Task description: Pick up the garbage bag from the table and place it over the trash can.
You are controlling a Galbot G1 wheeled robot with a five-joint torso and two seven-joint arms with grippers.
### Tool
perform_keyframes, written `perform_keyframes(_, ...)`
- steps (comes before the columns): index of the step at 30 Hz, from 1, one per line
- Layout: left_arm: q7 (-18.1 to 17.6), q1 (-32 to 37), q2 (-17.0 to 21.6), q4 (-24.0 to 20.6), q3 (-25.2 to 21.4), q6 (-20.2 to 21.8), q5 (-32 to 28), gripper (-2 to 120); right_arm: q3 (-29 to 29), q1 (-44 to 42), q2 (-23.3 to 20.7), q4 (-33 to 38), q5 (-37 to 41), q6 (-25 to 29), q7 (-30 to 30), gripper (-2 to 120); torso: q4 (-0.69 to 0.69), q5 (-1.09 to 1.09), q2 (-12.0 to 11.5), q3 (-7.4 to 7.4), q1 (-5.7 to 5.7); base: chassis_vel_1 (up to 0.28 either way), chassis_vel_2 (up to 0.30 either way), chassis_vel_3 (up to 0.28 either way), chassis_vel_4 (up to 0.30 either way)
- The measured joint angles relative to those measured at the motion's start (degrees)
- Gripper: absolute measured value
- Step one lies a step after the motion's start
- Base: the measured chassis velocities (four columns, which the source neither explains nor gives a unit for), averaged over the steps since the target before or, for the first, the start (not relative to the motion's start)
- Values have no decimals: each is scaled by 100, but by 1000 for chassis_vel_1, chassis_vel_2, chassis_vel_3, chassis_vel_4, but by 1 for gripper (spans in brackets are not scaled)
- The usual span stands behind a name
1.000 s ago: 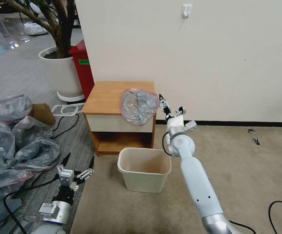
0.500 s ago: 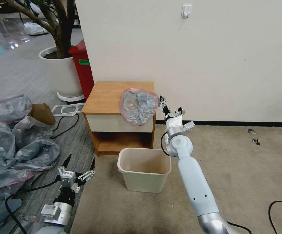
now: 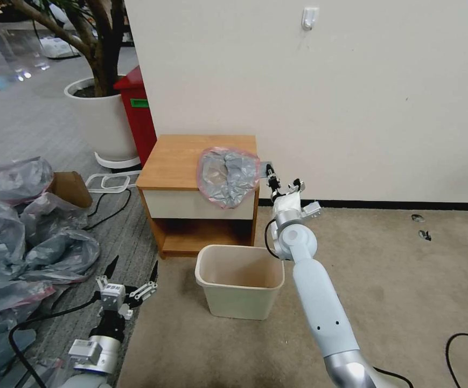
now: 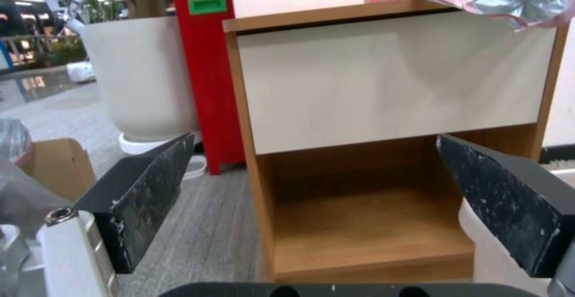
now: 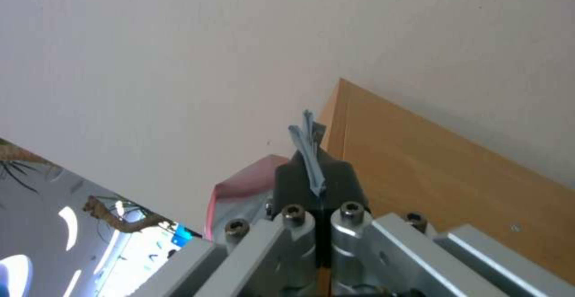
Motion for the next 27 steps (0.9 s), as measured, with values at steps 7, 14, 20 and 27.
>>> perform_keyframes(7,-15,-14,-23,45,48,-24,21,100,-516,-504,-208,940,85,-6,863,0,0,1,0,0,0,0,0,0,0)
perform_keyframes(14,-27,-65,-21,-32,-8,-31,-106,100,-1081,-1398,-697,2566,-233,-455,2276,0,-1,1,0,-1,0,0,0,0,0)
perform_keyframes(20,-46,-108,-11,-143,-48,-28,-325,100,-1517,-2088,-1025,3235,-667,-615,2788,0,-1,1,0,-1,0,0,0,0,0)
perform_keyframes(27,-51,-98,-25,-183,-55,-34,-373,100,-1877,-2749,-1129,3257,-1288,-443,2819,0,0,1,0,-1,0,0,0,0,0)
